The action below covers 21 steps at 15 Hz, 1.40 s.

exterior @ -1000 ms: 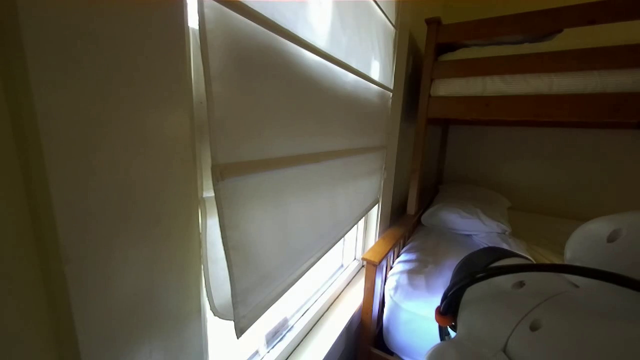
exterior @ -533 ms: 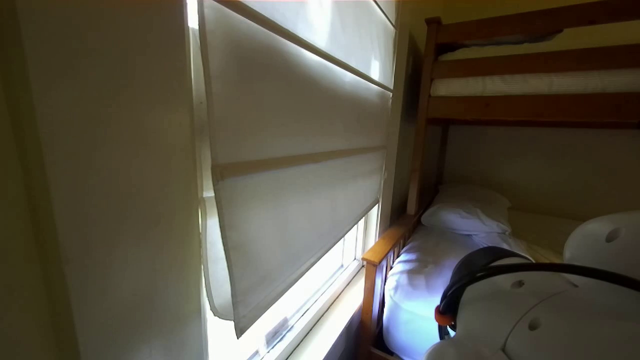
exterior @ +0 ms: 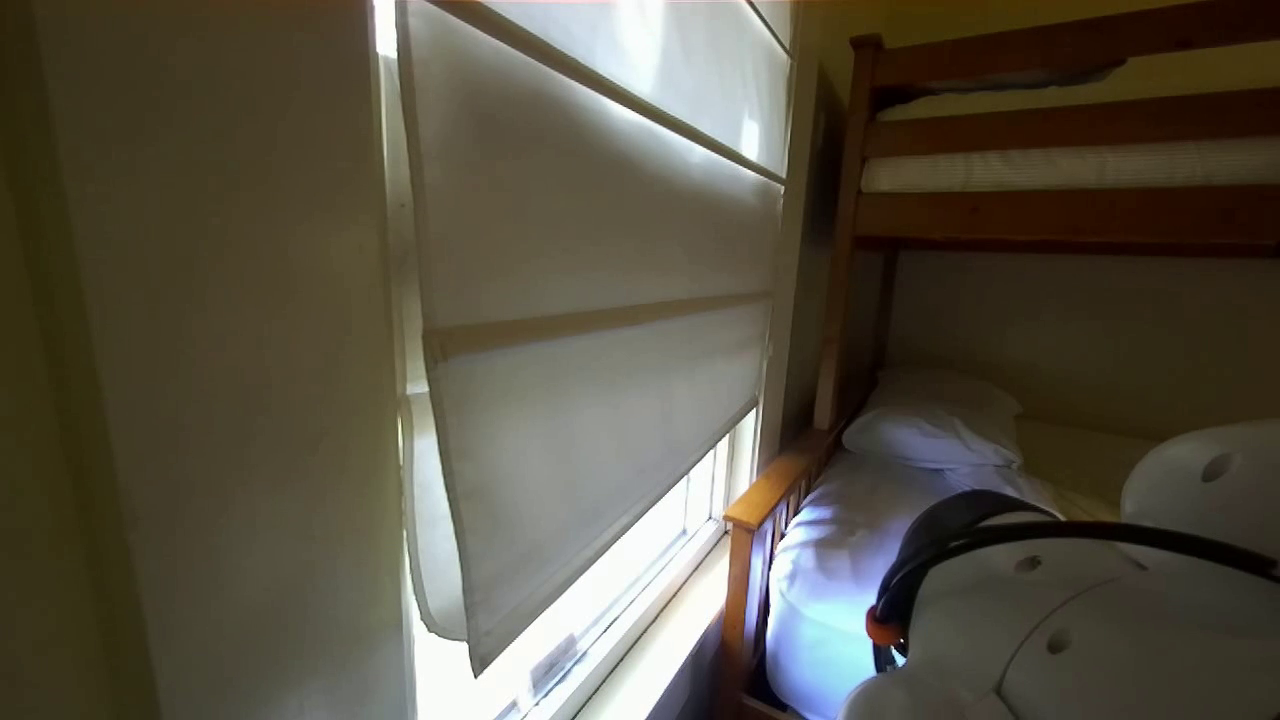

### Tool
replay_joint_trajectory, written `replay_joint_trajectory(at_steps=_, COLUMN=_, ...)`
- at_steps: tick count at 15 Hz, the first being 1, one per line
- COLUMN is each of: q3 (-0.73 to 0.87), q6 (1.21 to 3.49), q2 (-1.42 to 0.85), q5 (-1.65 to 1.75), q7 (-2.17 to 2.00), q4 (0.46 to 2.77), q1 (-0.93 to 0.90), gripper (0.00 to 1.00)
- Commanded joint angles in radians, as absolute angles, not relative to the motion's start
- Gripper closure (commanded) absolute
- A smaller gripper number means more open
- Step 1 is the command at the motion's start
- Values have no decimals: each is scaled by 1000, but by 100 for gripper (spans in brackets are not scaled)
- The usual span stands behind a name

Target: Push the table to the left

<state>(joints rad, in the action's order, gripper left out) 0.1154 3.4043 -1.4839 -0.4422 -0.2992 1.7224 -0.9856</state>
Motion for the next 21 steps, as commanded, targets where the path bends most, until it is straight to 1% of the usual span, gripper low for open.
replay_joint_trajectory(at_steps=1, q3=41, q6=3348, q2=-1484, q5=-373, q7=-262, q4=1690, q1=-901, gripper=0)
replay_joint_trajectory(at_steps=3, q3=-11, q6=3328, q2=-1484, q5=-318, q7=-239, q4=1678, q1=-848, gripper=0)
replay_joint_trajectory(at_steps=5, q3=-53, q6=3368, q2=-1484, q5=-268, q7=-209, q4=1679, q1=-800, gripper=0)
replay_joint_trajectory(at_steps=8, q3=-77, q6=3404, q2=-1484, q5=-223, q7=-172, q4=1684, q1=-756, gripper=0)
replay_joint_trajectory(at_steps=10, q3=-72, q6=3405, q2=-1485, q5=-218, q7=-161, q4=1675, q1=-757, gripper=0)
replay_joint_trajectory(at_steps=13, q3=-49, q6=3373, q2=-1485, q5=-214, q7=-135, q4=1642, q1=-806, gripper=0)
replay_joint_trajectory(at_steps=18, q3=-144, q6=3301, q2=-1501, q5=-98, q7=-71, q4=1547, q1=-786, gripper=0)
replay_joint_trajectory(at_steps=20, q3=-136, q6=3271, q2=-1525, q5=-93, q7=-72, q4=1506, q1=-798, gripper=0)
replay_joint_trajectory(at_steps=21, q3=-133, q6=3268, q2=-1509, q5=-94, q7=-75, q4=1522, q1=-796, gripper=0)
